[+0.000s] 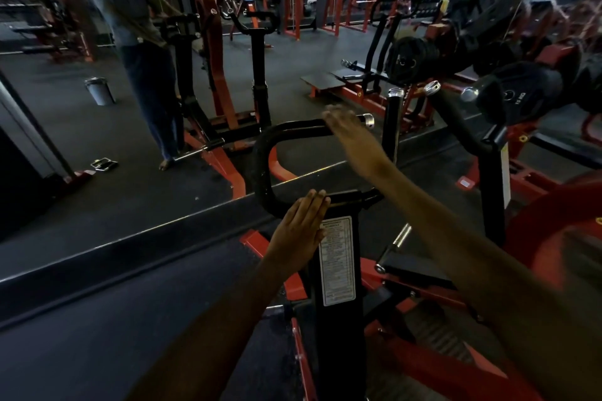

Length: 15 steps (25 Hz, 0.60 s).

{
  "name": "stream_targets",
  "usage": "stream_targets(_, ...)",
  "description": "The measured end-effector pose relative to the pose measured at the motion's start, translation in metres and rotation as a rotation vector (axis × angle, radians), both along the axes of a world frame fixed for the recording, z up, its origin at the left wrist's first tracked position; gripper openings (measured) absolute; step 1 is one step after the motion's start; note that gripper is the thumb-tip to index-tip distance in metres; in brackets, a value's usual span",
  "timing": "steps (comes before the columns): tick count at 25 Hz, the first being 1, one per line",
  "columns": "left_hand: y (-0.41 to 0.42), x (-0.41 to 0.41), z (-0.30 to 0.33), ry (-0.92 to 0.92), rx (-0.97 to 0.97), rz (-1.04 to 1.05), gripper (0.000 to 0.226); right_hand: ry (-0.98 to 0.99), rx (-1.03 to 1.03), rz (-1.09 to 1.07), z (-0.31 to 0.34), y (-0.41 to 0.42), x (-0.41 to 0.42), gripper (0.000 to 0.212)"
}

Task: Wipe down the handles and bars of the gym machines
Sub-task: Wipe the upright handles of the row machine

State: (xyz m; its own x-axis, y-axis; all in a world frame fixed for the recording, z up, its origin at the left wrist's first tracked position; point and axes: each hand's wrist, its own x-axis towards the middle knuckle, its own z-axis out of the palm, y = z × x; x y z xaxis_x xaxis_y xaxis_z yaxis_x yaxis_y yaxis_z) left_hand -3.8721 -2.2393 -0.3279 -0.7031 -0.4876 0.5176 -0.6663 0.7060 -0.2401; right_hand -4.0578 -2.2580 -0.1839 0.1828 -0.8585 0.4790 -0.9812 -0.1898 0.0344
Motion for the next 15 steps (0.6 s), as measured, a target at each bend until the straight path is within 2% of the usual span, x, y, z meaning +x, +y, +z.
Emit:
stream_targets(3, -0.001, 0.0, 0.0, -0.05, -0.011, 0.015, 0.06, -0.18, -0.05, -0.111, -0.025, 0.023, -0.021, 0.081)
stream_targets(5, -0.003, 0.002, -0.001, -0.073, -0.015, 0.014, 0.06, -0.4, -0.032, -0.125, -0.051, 0.036, -0.006, 0.077)
stream_targets(9, 0.001, 0.005, 0.013, 0.036, 0.18, -0.117, 0.056, -0.838, -0.158, -0.208, -0.067, 0.063, 0.021, 0.048)
stream_targets(11, 0.007, 0.013, 0.033, 0.224, 0.335, -0.169, 0.052, -0.916, -0.196, -0.22, -0.056, 0.07, 0.036, 0.034)
stream_targets(13, 0.01, 0.026, 0.059, 0.387, 0.438, -0.13, 0.052, -0.943, -0.199, -0.185, -0.043, 0.075, 0.054, 0.024)
stream_targets(15, 0.009, 0.048, 0.085, 0.422, 0.437, -0.032, 0.05, -0.916, -0.212, -0.101, -0.033, 0.079, 0.077, 0.022)
